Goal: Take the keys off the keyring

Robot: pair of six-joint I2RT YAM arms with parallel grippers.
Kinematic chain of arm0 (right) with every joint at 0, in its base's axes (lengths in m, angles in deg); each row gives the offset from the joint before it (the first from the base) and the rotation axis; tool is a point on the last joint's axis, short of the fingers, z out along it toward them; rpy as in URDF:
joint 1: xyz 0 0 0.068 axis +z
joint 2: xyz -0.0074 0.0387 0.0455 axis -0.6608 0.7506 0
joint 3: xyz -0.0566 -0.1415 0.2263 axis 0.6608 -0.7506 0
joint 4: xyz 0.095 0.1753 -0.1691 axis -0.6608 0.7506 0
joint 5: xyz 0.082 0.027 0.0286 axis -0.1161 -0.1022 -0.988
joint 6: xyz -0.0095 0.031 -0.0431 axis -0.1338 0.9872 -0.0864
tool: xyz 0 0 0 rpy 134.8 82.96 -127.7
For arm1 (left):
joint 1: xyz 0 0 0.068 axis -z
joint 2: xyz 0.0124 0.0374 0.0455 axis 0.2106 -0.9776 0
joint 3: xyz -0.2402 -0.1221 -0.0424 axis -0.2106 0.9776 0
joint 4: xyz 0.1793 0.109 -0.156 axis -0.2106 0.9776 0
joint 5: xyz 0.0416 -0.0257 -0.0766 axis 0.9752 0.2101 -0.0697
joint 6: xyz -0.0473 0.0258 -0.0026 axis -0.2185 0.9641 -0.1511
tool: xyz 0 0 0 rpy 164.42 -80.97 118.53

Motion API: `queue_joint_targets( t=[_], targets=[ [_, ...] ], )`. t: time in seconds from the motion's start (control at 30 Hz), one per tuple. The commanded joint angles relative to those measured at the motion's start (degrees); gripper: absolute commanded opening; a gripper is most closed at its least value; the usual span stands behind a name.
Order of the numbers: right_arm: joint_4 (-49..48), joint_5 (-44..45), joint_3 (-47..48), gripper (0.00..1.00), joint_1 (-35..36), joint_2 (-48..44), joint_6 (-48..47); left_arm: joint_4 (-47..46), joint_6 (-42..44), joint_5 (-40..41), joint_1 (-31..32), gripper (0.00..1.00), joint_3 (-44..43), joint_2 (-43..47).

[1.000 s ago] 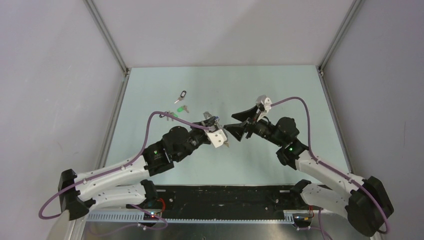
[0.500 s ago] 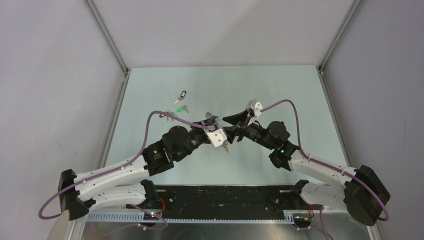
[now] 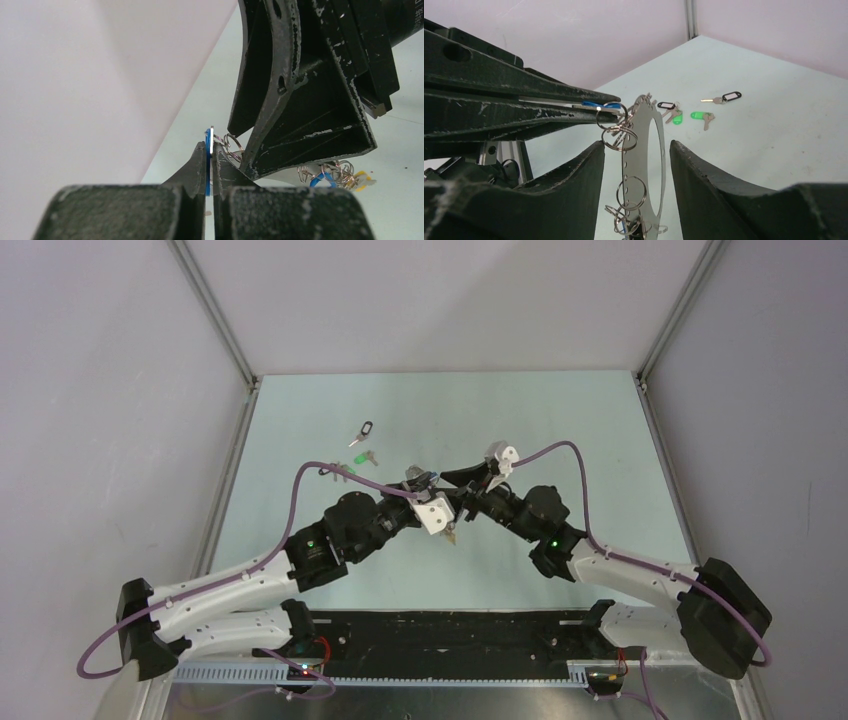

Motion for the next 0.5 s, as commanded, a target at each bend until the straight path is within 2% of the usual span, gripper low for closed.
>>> queue_joint_targets(
  t=[0.0, 0.27, 0.47],
  targets=[
    [-4.8, 1.9, 3.0, 0.55, 0.7, 0.0, -1.7, -3.4, -0.8, -0.5, 0.0, 0.0, -3.1, 0.8],
    [-5.3, 2.4, 3.8, 0.52, 1.2, 0.7, -2.5, -3.2, -0.9, -0.8, 0.1, 0.0, -3.1, 0.4],
    [-6.0, 3.0, 4.1, 0.41, 1.9, 1.2, -3.5, -3.2, -1.0, -0.9, 0.1, 0.0, -3.1, 0.2]
  ],
)
